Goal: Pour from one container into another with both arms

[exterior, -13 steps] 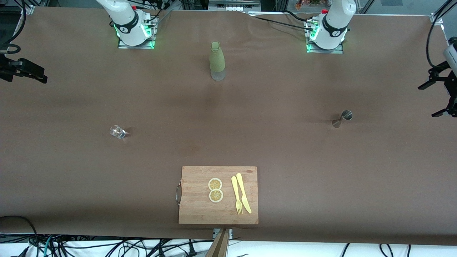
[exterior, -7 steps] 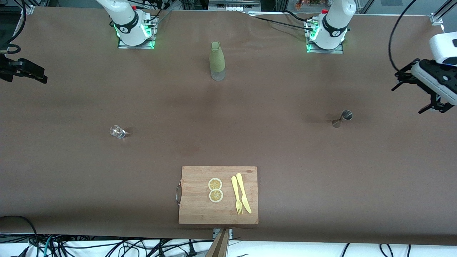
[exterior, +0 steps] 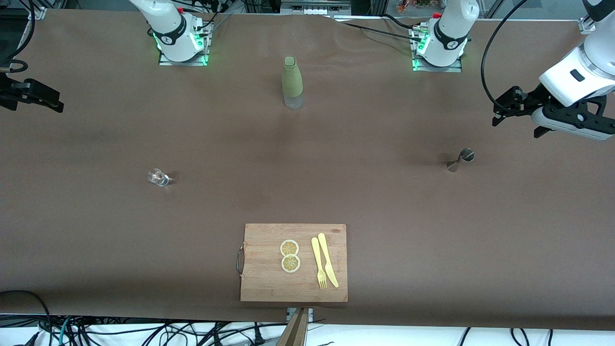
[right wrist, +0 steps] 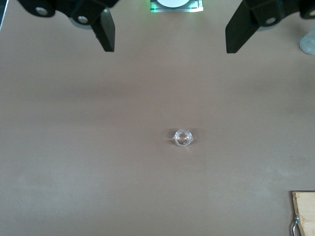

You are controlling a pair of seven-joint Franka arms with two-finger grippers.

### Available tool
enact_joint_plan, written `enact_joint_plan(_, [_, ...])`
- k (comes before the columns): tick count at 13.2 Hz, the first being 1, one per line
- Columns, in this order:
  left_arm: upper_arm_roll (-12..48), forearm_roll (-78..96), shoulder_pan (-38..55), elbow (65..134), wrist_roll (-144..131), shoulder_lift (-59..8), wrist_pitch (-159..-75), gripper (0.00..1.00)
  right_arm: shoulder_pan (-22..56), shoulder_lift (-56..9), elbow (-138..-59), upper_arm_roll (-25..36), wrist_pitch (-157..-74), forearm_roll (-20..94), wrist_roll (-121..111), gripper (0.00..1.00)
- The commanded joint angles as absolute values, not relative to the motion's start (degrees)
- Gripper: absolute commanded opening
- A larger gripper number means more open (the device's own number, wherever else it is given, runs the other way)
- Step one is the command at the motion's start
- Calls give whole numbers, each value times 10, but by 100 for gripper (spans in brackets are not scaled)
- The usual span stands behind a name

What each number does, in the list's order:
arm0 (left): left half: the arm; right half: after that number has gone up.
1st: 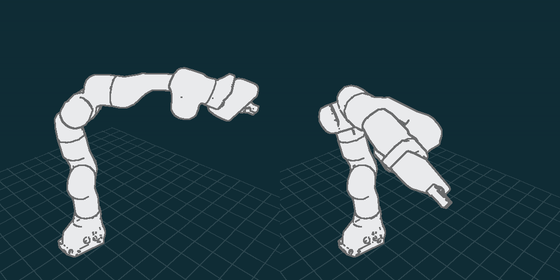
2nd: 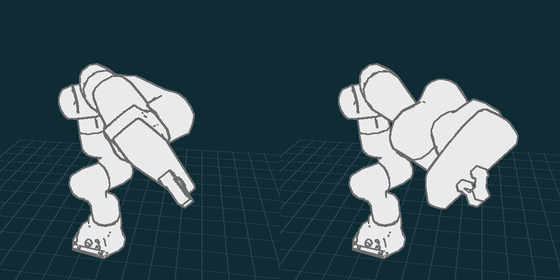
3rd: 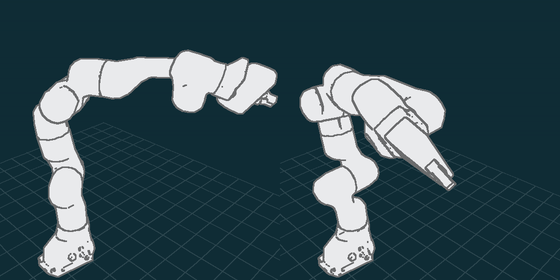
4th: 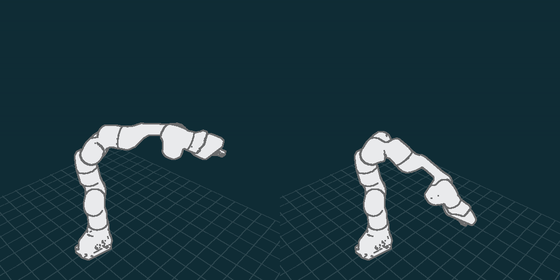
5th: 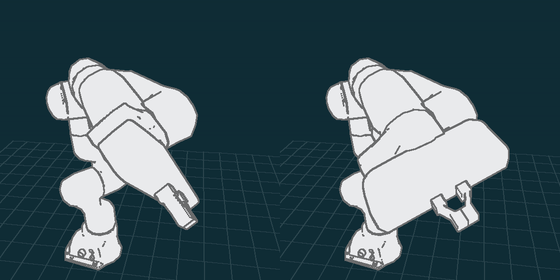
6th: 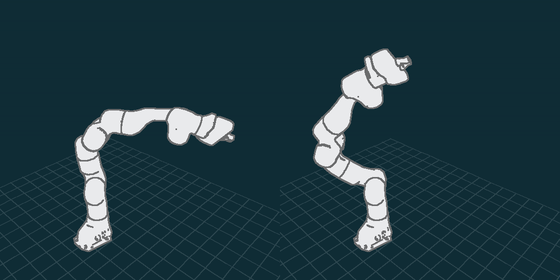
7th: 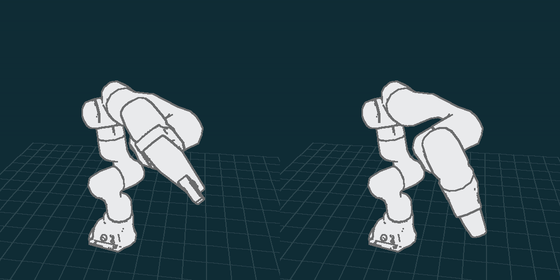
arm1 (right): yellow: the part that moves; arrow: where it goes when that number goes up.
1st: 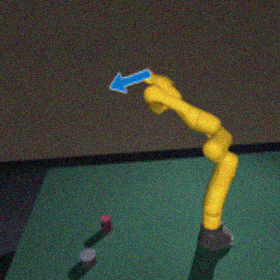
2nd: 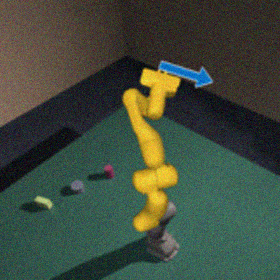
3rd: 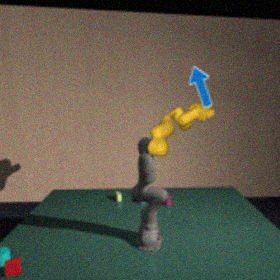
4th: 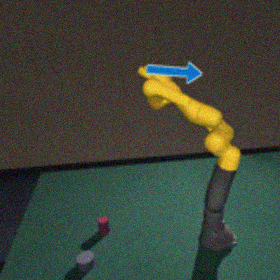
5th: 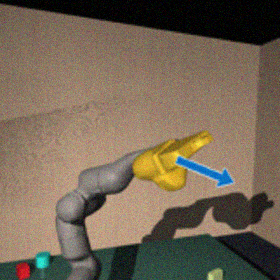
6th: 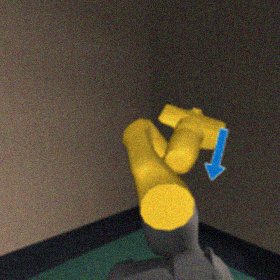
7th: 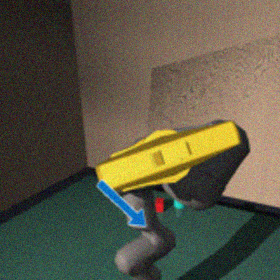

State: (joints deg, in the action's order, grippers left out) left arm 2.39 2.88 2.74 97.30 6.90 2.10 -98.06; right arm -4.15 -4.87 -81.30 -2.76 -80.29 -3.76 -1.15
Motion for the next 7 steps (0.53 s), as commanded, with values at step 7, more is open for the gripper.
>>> enact_joint_plan(7, [34, -6, 10, 893, -3, -14, -897, 100, -43, -46, -815, -26, -806, -31, -9, 100])
